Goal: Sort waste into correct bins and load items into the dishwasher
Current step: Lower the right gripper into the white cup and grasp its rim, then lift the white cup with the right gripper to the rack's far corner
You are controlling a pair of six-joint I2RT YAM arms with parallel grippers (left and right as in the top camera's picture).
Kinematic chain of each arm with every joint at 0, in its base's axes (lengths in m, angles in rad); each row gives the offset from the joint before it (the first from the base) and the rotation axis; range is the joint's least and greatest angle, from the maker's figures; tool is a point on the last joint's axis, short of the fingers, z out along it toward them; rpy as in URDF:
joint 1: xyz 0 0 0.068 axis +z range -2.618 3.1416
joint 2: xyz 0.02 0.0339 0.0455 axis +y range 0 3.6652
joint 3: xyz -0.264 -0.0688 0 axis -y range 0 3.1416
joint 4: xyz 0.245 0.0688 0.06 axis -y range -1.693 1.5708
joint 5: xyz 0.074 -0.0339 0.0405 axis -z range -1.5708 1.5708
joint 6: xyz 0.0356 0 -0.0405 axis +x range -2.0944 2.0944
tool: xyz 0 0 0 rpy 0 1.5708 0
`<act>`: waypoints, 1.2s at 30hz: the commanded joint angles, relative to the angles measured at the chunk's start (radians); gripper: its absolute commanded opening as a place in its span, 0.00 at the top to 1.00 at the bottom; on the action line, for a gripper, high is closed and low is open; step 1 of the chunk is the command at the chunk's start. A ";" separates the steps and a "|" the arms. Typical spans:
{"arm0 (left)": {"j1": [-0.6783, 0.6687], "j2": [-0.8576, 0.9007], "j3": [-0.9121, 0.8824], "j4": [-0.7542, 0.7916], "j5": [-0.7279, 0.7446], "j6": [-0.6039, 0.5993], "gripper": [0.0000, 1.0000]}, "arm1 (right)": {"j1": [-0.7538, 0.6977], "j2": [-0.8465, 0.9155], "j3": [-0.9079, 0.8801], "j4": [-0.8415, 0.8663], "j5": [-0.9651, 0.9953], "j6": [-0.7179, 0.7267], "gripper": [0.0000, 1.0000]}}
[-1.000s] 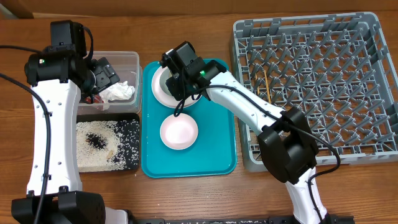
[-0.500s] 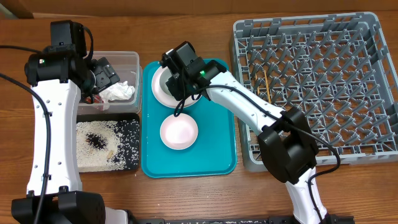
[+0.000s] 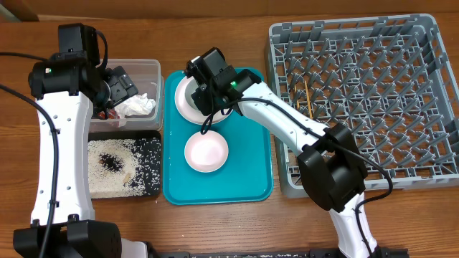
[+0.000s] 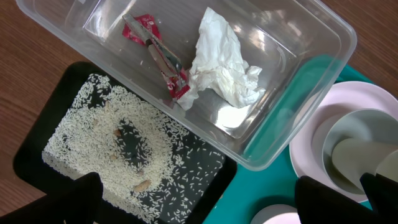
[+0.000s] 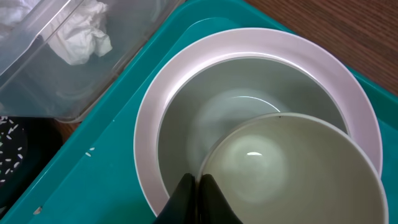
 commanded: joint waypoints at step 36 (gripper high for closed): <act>0.003 0.006 0.014 0.001 -0.006 0.008 0.00 | -0.393 -0.358 0.004 -0.114 -0.447 0.001 0.96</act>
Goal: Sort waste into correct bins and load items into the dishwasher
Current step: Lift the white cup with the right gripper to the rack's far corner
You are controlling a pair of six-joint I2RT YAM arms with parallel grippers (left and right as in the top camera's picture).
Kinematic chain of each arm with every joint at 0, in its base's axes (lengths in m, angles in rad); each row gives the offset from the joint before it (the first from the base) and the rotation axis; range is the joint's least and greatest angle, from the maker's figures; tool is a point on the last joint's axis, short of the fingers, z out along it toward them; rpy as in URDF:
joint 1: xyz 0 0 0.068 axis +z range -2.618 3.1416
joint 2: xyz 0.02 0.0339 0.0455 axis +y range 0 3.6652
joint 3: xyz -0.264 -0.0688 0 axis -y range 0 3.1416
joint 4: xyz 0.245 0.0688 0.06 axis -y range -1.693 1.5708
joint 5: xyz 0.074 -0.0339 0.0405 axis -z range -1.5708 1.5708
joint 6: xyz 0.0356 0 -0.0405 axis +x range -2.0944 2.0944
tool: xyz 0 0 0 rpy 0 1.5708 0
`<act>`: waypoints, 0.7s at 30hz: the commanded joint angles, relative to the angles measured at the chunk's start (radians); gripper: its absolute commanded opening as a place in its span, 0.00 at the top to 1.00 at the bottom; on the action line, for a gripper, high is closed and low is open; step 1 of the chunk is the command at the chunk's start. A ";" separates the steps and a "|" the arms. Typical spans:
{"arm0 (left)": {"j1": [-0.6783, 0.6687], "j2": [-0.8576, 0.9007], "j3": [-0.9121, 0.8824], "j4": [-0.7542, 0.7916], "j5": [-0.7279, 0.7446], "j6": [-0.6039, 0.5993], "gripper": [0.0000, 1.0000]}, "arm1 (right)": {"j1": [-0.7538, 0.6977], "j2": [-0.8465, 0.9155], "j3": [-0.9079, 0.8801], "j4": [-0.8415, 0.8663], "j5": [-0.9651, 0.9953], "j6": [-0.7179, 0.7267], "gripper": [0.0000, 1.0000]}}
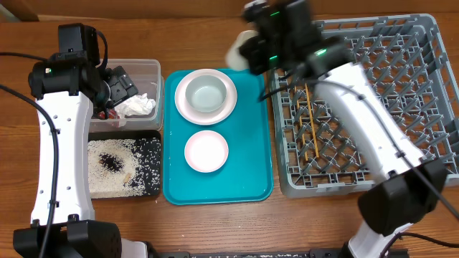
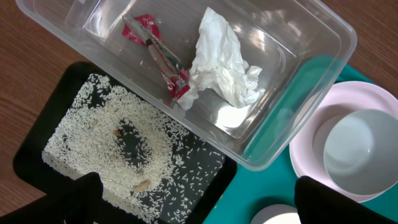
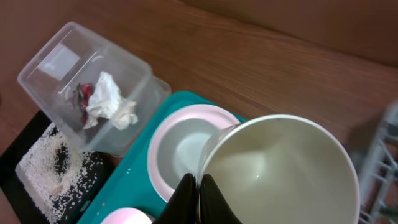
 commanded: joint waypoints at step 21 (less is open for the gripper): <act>0.003 0.006 0.014 0.001 -0.006 0.008 0.00 | -0.500 0.245 0.003 0.211 -1.038 -0.005 0.96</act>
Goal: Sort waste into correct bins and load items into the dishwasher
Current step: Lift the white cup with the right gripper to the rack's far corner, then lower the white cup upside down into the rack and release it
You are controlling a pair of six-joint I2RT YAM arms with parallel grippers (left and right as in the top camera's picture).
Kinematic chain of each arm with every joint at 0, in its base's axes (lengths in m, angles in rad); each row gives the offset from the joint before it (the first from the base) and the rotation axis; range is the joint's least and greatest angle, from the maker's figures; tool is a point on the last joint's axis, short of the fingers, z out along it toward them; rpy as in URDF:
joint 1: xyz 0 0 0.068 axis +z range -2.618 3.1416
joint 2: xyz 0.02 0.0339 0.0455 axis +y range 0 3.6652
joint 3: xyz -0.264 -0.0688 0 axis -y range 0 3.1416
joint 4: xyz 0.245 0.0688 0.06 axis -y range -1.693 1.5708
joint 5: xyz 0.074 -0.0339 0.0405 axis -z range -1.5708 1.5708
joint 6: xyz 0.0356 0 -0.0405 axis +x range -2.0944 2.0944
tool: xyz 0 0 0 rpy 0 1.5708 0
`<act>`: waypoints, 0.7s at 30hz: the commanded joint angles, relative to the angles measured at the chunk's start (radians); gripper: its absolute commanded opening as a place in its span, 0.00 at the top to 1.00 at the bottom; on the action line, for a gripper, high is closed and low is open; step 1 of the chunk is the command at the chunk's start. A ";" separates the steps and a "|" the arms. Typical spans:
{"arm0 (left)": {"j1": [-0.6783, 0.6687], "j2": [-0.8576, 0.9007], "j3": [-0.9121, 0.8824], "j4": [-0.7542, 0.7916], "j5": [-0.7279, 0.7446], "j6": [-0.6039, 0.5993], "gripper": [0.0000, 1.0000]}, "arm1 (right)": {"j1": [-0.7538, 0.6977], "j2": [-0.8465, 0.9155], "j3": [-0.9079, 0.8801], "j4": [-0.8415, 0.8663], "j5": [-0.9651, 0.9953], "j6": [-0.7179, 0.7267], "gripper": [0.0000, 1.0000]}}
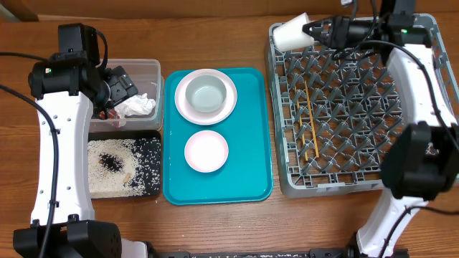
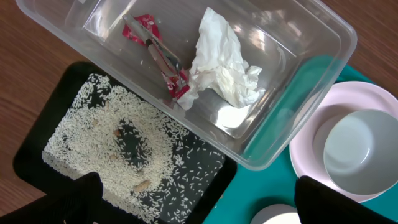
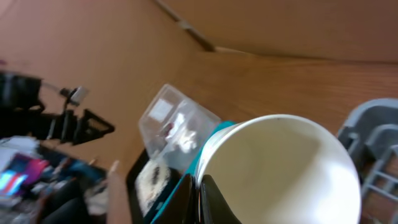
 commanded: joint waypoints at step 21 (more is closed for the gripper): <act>0.003 0.006 0.014 0.000 -0.006 0.008 0.00 | -0.026 0.207 0.005 0.082 -0.137 -0.002 0.96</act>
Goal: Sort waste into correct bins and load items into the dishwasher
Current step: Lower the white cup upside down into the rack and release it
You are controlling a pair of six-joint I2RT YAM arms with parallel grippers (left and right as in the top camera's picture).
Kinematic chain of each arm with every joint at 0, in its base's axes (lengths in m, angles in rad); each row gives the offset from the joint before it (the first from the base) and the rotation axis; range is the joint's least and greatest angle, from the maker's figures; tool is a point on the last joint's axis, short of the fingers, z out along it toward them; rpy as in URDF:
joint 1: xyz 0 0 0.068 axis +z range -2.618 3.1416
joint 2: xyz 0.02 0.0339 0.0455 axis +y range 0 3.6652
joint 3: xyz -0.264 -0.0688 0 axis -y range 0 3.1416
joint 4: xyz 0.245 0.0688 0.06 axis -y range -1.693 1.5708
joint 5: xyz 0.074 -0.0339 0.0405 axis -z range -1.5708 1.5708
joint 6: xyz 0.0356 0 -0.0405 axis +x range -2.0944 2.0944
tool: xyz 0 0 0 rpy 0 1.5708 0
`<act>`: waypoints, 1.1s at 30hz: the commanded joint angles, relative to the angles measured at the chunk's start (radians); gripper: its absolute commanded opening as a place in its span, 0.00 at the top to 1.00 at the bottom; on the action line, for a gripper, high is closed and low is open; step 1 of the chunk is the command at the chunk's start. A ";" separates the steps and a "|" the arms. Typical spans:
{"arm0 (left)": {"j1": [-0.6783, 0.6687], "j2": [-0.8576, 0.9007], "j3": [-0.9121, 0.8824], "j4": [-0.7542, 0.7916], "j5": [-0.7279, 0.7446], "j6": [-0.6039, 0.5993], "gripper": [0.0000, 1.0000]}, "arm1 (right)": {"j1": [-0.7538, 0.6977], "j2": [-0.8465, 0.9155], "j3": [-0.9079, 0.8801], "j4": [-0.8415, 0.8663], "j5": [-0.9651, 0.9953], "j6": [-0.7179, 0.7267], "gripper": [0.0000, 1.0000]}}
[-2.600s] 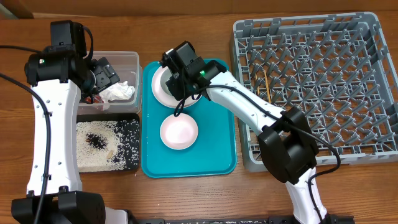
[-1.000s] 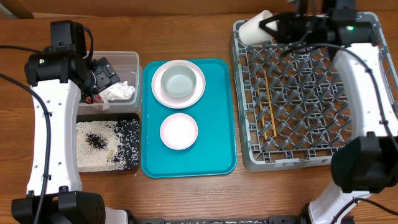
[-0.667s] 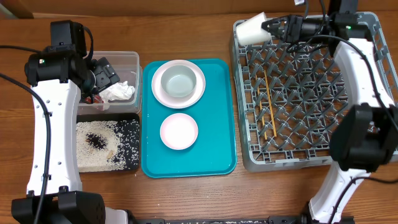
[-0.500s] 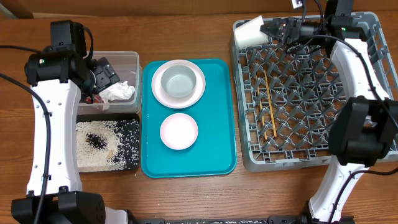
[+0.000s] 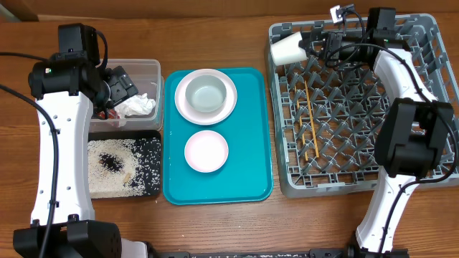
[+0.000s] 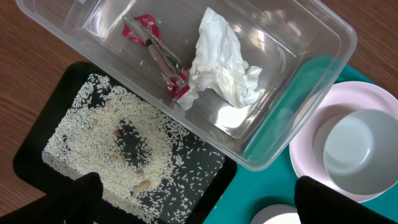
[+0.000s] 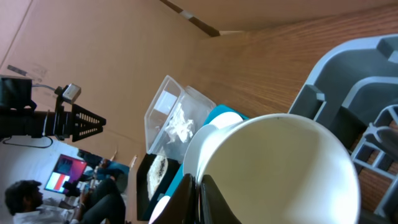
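My right gripper [image 5: 310,44] is shut on the rim of a white cup [image 5: 287,49], which lies tilted on its side over the far left corner of the grey dish rack [image 5: 276,143]. In the right wrist view the cup [image 7: 286,168] fills the frame, my gripper [image 7: 198,186] pinches its rim, and the rack [image 7: 348,81] is just behind. A grey bowl [image 5: 206,93] sits on a pink plate [image 5: 185,111] on the teal tray [image 5: 251,172], with a small white dish [image 5: 206,152] nearer. My left gripper [image 5: 118,89] hangs open over the clear bin [image 6: 298,37].
The clear bin holds a crumpled tissue [image 6: 224,62] and a red wrapper [image 6: 158,56]. A black tray [image 5: 122,166] of scattered rice lies in front of it. Chopsticks [image 5: 310,118] rest in the rack's left part.
The right gripper has brought the cup slightly lower and nearer, down at the rack's far left corner. The left arm has not moved.
My right gripper was shut on the cup's rim while it stood in the grey bowl on the pink plate. Then it held the cup up beyond the tray's far right corner, then over the rack's far left corner, and now lower there. The left gripper stayed open.
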 commanded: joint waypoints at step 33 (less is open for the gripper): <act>0.003 0.006 0.014 0.001 -0.006 0.008 0.00 | 0.077 -0.001 0.005 0.006 0.098 0.058 0.96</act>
